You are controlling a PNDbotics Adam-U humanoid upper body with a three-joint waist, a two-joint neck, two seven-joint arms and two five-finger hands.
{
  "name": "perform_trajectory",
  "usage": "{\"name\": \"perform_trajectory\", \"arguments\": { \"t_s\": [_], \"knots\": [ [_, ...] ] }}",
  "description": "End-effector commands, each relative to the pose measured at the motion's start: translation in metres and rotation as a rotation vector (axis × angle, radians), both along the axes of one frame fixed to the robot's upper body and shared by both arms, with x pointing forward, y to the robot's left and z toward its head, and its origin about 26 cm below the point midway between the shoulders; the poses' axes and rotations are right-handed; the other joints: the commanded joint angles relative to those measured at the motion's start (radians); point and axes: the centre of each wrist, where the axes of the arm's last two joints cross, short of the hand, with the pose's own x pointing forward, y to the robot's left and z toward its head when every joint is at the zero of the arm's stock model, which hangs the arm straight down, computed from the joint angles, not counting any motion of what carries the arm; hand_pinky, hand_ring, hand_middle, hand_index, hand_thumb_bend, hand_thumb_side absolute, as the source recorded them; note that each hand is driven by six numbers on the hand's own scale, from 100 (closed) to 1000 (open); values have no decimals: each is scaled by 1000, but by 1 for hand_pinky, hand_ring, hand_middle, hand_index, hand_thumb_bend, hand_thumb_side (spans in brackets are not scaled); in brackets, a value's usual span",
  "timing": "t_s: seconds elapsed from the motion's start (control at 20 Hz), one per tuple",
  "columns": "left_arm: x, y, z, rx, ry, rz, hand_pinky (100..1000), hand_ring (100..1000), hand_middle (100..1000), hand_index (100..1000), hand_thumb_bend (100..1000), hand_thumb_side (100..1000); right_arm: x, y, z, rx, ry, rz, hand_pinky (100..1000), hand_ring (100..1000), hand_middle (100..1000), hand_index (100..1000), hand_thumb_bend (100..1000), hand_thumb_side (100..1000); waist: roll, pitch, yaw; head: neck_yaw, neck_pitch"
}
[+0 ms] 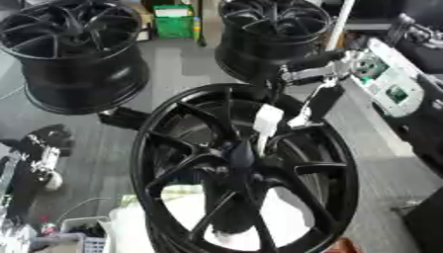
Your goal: Pull the pin out of the wheel hub.
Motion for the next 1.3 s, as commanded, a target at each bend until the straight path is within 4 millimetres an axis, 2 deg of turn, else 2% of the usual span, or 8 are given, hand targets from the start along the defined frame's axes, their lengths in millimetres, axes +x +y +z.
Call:
{"name": "perform_trajectory", "arguments": {
  "t_s": [0.05, 0.35, 0.65, 1.3],
  "knots": [
    [1, 0, 9, 11, -31, -6, 751, 723, 682, 793, 220, 600, 3, -3, 6, -64, -9, 47, 774, 749, 837, 928, 323, 412, 3, -7, -1, -4, 5],
    [1, -1, 9, 11, -31, -7, 751, 723, 682, 794, 219, 601, 8, -4, -3, -76, 8, 32, 764, 740, 833, 926, 325, 410, 4, -6, -1, -5, 5],
    [1, -1, 9, 11, -32, -8, 751, 723, 682, 794, 219, 601, 0, -15, -7, -81, 13, 34, 756, 731, 828, 920, 328, 407, 3, -5, -1, -7, 5],
    [1, -2, 9, 9, -30, -10, 752, 724, 683, 795, 217, 603, -4, -7, -5, -86, -4, 49, 740, 716, 825, 904, 309, 391, 3, -3, 1, -11, 5]
  ]
}}
